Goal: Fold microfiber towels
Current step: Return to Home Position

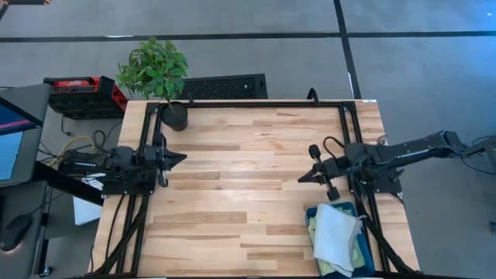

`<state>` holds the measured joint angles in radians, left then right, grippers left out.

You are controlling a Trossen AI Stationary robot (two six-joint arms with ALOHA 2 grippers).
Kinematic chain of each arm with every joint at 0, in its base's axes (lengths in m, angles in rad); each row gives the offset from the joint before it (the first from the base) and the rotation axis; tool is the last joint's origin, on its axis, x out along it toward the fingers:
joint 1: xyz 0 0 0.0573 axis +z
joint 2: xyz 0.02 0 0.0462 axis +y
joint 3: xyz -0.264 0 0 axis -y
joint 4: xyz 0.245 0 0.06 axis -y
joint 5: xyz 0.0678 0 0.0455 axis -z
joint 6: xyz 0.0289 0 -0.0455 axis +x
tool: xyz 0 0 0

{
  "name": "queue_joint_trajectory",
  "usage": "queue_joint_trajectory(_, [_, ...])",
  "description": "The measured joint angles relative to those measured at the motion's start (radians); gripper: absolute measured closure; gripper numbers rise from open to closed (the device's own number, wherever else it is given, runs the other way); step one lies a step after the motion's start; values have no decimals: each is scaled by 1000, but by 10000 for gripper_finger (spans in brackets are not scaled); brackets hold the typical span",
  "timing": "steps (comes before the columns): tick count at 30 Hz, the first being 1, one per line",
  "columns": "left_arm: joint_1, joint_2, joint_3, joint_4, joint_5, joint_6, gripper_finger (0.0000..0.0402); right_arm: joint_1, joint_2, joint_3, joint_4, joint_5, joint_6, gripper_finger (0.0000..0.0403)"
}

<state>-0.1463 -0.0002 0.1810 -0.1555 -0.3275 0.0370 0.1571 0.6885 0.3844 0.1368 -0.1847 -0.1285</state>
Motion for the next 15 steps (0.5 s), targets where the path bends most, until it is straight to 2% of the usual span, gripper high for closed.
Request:
queue_joint_trajectory(4, [0,9,-22,-2,-8,-1,401,-60,-1,-83,136,-59,-3,393])
queue_joint_trajectory(9, [0,1,-37,-7,-19,23,401,-133,-2,-157,210,-139,33,393])
queue_joint_trajectory(15, [0,2,-41,-13,-25,52,401,-175,-1,-232,271,-162,53,393])
